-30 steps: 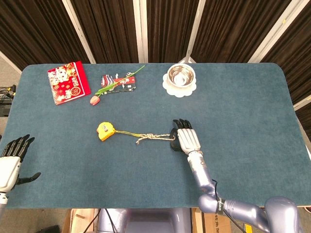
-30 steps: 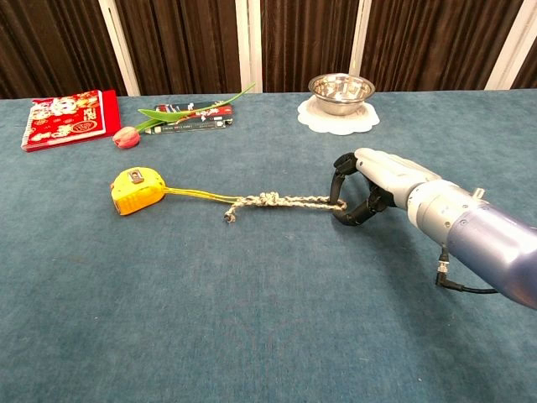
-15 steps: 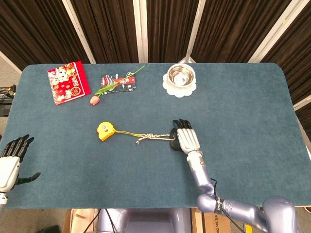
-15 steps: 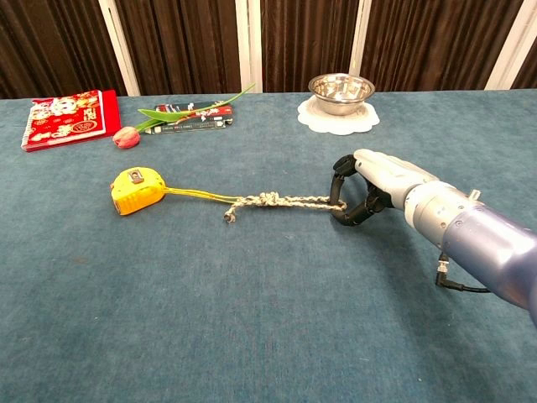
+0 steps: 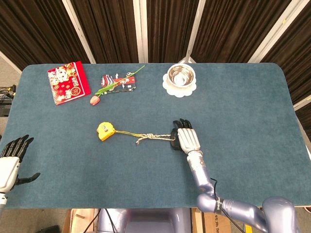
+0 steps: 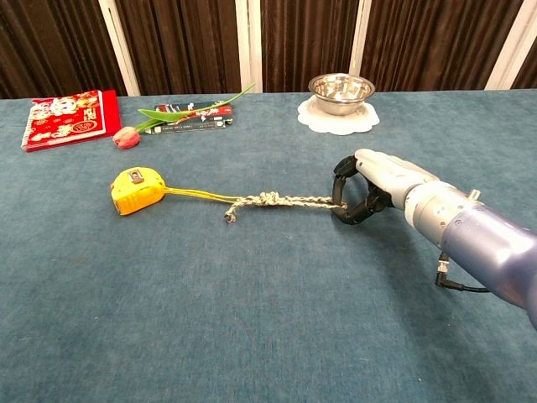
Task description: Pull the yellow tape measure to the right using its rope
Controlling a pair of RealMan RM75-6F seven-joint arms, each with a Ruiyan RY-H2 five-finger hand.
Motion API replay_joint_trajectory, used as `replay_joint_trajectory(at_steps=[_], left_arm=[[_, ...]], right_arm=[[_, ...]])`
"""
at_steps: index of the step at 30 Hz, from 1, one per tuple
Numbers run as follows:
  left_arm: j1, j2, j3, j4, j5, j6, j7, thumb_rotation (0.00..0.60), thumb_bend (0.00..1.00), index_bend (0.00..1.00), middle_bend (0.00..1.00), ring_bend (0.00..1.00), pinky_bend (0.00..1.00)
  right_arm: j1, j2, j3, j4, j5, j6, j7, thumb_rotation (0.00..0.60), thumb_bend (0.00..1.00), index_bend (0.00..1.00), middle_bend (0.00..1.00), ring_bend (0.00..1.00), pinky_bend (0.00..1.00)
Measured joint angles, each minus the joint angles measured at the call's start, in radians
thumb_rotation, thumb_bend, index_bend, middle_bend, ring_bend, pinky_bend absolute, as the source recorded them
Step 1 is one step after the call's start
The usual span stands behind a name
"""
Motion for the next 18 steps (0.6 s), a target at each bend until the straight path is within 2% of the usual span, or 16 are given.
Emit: replay_joint_trajectory(at_steps=[10,18], left_arm=[[0.0,0.002,0.0,-0.002,-0.004,-0.003,-0.005,0.6,0.0,0.0,0.0,0.0,0.0],[-0.001,0.002,0.001,-0.004,-0.003,-0.005,-0.004,0.6,0.0,0.0,0.0,0.0,0.0]], right_arm=[[-0.008,0.019,0.002,-0.035,0.001,0.009,-0.003,0.6,0.48,0.62,0.19,0.0,0.0],[-0.028,0.072,0.021,-0.129,0.026,0.016,0.012,0.6,0.49,0.63,0.19,0.0,0.0]])
